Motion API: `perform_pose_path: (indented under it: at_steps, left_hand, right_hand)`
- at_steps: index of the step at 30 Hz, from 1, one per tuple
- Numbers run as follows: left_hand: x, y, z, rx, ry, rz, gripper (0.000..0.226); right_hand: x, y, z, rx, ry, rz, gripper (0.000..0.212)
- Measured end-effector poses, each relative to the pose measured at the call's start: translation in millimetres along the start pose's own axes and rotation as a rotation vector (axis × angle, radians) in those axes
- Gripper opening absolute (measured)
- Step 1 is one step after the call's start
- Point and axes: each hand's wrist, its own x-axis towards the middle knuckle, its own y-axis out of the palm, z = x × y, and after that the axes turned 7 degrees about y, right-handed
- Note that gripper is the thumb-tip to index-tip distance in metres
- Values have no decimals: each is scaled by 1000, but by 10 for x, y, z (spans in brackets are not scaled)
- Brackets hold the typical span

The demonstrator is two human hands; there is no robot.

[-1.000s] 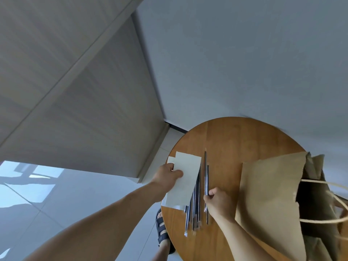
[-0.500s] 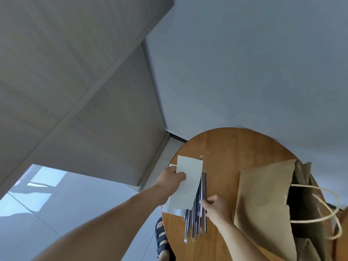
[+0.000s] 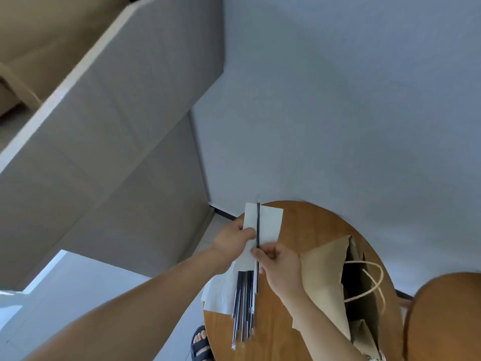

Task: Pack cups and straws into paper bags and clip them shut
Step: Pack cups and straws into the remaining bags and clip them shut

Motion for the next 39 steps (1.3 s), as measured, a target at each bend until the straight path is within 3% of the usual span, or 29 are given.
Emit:
perform_pose_path:
  at_steps: [4,6,8,13,20,26,32,36,39]
  left_hand:
    - [-88,47,-281,-4,96,7,19]
    - [-98,66,-397,7,128,-29,25]
    - [-115,107,-517,-12,152,-6,18]
    - [-173,369,-703,7,183,77,10]
    - [-184,521,-557,46,148,131,17]
    - [-225,529,-401,64,106,187,39]
    - [-238,447,-398,-67,35,175,33]
    - [-223,368,-445,-131,-19,121,26]
    - [-208,310,-480,-132,-42,94,25]
  right_hand:
    - [-94,-209,227,-72,-47,-54,19]
    - [-124,-331,291,-118,-63,-104,18]
    - [-118,-472,364,-180,-123,-181,16]
    - [-80,-661,450,-160,-138,-175,20]
    - [-100,-860,247,-260,-170,-76,17]
    - [-88,-938,219,-451,-363,7,29]
    - [-110,-860,232,-266,-299,-5,32]
    - [-107,-805,244,-17,-153,-4,15]
    - [-106,-775,255,163,-71,-4,27]
